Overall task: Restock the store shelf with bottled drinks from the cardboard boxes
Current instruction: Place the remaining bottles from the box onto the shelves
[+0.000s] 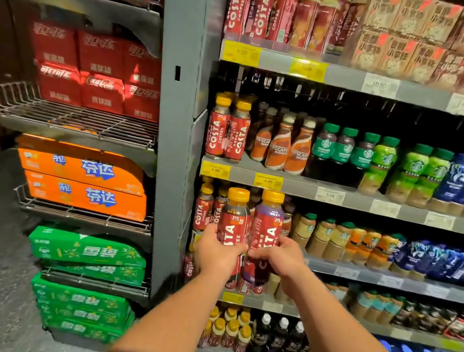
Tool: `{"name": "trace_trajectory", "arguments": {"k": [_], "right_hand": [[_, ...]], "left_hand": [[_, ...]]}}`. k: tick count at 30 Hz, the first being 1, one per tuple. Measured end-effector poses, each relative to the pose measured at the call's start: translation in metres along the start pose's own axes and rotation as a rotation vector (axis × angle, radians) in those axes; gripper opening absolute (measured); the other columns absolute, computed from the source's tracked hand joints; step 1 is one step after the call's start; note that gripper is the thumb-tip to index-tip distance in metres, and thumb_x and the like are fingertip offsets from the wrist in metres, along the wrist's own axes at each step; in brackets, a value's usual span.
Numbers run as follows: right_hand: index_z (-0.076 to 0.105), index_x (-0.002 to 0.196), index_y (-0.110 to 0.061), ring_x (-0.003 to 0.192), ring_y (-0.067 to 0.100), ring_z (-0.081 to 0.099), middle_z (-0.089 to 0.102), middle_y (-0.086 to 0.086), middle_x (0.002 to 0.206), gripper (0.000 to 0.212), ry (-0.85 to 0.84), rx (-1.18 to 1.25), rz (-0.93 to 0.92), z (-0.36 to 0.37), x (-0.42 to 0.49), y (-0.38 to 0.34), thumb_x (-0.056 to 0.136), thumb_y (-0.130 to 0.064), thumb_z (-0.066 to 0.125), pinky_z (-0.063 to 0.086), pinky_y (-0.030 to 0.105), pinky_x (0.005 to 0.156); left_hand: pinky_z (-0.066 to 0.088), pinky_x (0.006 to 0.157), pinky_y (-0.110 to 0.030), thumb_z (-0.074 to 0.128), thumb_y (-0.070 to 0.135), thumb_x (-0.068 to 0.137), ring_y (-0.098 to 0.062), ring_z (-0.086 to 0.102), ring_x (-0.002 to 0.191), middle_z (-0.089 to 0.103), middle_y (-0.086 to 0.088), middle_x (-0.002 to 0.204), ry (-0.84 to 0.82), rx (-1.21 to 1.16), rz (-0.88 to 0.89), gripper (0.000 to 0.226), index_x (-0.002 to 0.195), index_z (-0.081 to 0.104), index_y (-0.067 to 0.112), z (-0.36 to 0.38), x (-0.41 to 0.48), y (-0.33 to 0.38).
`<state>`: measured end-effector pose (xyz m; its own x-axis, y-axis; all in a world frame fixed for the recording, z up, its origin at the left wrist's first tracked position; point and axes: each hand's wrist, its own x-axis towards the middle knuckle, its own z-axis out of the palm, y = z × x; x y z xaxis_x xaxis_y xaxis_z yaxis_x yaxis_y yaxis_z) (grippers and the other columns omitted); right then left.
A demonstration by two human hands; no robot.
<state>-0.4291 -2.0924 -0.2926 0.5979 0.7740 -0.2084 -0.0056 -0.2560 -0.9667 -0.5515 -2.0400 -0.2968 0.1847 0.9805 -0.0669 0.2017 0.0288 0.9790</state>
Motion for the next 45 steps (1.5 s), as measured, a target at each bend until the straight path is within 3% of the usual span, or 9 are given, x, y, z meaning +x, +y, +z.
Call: {"name": "trace_trajectory", "arguments": {"k": [3,7,10,16,21,25,29,40,45], "right_hand": [[0.063,0.097,-0.01,0.081,0.023,0.065,0.07,0.008,0.089,0.038,-0.01,0.004,0.026,-0.016,0.032,0.015,0.064,0.002,0.079,0.051,0.032,0.067],[0.06,0.092,-0.01,0.087,0.029,0.062,0.067,0.011,0.091,0.037,0.038,-0.057,0.077,-0.03,0.067,0.046,0.063,0.007,0.076,0.05,0.04,0.081],[0.061,0.085,-0.01,0.084,0.03,0.06,0.066,0.014,0.09,0.035,0.087,-0.113,0.114,-0.033,0.091,0.069,0.06,0.01,0.074,0.051,0.041,0.08],[0.059,0.087,-0.014,0.067,0.015,0.055,0.062,0.003,0.082,0.035,0.123,-0.191,0.08,-0.016,0.146,0.086,0.063,0.0,0.079,0.04,0.025,0.052],[0.061,0.101,-0.013,0.086,0.023,0.059,0.066,0.006,0.094,0.043,0.143,-0.192,0.024,-0.004,0.189,0.09,0.064,-0.002,0.08,0.044,0.028,0.071],[0.062,0.101,-0.012,0.085,0.021,0.06,0.067,0.004,0.09,0.044,0.195,-0.153,-0.037,0.001,0.219,0.093,0.062,0.0,0.08,0.046,0.029,0.07],[0.061,0.097,-0.013,0.078,0.017,0.06,0.066,0.001,0.084,0.043,0.222,-0.131,-0.062,0.002,0.237,0.102,0.062,0.001,0.08,0.043,0.022,0.058],[0.063,0.089,-0.017,0.088,0.024,0.066,0.07,0.003,0.089,0.039,0.197,-0.085,-0.007,0.002,0.256,0.123,0.06,0.003,0.081,0.053,0.039,0.082],[0.063,0.094,-0.016,0.084,0.019,0.062,0.067,-0.002,0.086,0.041,0.182,-0.099,-0.011,0.0,0.247,0.114,0.062,0.001,0.081,0.047,0.026,0.067]], "left_hand": [[0.05,0.075,-0.031,0.085,0.024,0.066,-0.02,0.063,0.086,0.064,0.003,0.095,0.055,0.026,-0.02,0.047,0.101,0.054,0.02,0.031,0.014,-0.01],[0.044,0.073,-0.029,0.083,0.025,0.067,-0.021,0.059,0.083,0.06,0.005,0.087,0.119,0.092,-0.092,0.04,0.091,0.051,0.026,0.056,0.031,-0.035],[0.038,0.069,-0.028,0.079,0.026,0.07,-0.02,0.055,0.079,0.055,0.006,0.081,0.149,0.144,-0.136,0.035,0.088,0.049,0.027,0.067,0.054,-0.054],[0.046,0.079,-0.032,0.079,0.032,0.071,-0.025,0.059,0.101,0.058,0.0,0.106,0.146,0.201,0.071,0.039,0.102,0.059,0.019,0.092,0.124,-0.081],[0.05,0.078,-0.036,0.083,0.029,0.066,-0.025,0.061,0.092,0.063,-0.004,0.103,0.136,0.176,0.1,0.04,0.096,0.06,0.016,0.117,0.178,-0.088],[0.046,0.074,-0.034,0.083,0.032,0.067,-0.021,0.058,0.088,0.063,0.0,0.098,0.158,0.189,0.138,0.037,0.091,0.058,0.02,0.137,0.21,-0.098],[0.046,0.077,-0.037,0.081,0.035,0.07,-0.026,0.059,0.096,0.06,-0.003,0.108,0.141,0.253,0.166,0.044,0.102,0.06,0.013,0.159,0.229,-0.11],[0.048,0.083,-0.043,0.08,0.031,0.073,-0.031,0.057,0.105,0.051,-0.006,0.119,0.132,0.353,0.153,0.051,0.11,0.051,0.012,0.173,0.248,-0.127],[0.048,0.088,-0.042,0.071,0.038,0.081,-0.027,0.055,0.106,0.051,-0.004,0.119,0.107,0.241,0.131,0.05,0.118,0.048,0.013,0.166,0.23,-0.117]]}}
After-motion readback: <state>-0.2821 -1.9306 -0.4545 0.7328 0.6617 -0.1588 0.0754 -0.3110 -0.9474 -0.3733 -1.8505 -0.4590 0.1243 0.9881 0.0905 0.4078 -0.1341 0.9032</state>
